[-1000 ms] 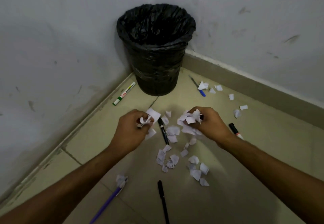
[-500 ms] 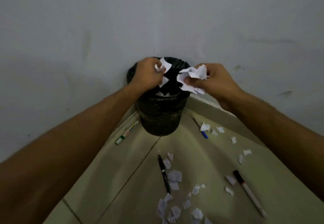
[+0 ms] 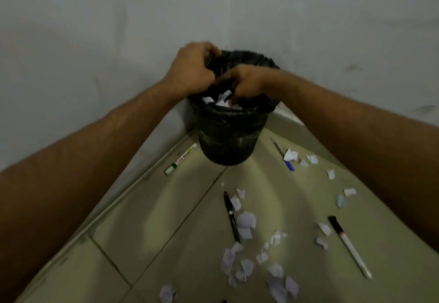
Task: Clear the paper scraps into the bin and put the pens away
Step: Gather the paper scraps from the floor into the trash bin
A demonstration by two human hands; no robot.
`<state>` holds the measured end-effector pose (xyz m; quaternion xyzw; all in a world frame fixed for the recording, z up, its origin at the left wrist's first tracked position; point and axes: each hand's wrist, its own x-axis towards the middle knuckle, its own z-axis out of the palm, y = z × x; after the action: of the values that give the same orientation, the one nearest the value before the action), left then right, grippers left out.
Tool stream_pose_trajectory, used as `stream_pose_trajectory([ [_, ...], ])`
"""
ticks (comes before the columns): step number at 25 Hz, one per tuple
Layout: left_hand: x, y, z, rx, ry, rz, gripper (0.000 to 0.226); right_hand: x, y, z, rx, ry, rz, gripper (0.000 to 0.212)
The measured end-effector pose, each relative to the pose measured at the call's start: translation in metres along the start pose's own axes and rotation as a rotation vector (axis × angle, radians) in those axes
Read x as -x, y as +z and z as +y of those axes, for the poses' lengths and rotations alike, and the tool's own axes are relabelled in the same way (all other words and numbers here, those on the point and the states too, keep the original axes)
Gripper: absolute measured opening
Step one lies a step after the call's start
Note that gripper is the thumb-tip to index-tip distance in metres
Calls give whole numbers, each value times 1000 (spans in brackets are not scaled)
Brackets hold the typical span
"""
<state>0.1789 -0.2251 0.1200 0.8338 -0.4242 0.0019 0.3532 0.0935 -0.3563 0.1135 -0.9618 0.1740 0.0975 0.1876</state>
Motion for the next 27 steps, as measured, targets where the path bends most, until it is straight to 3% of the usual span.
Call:
stream_pose_trajectory([
  [2, 17, -4, 4, -10, 85, 108, 41, 29, -3, -3, -54, -14, 147, 59],
  [5, 76, 5, 8, 117, 260, 292, 35, 99, 17, 10, -226, -77, 613, 37],
  [6, 105, 17, 3, 148, 287, 284, 31, 124, 35, 19, -257, -89, 669, 31],
  [7, 135, 31, -5, 155, 282, 201, 26, 148, 55, 30, -256, -71, 636, 26],
  [9, 198, 63, -26, 94, 204, -169, 22, 189, 112, 56, -228, 61, 361, 24],
  [12, 250, 101, -56, -223, 201, -644, 31, 238, 192, 89, -201, 253, 101, 33],
  [18, 299, 66, -96, -579, -95, -1041, 48, 280, 254, 91, -269, 349, 51, 36],
  [20, 325, 58, -108, -580, -139, -1095, 48, 284, 265, 80, -274, 333, 9, 40],
  [27, 342, 59, -127, -373, -149, -959, 11, 296, 276, 68, -185, 362, -177, 61],
])
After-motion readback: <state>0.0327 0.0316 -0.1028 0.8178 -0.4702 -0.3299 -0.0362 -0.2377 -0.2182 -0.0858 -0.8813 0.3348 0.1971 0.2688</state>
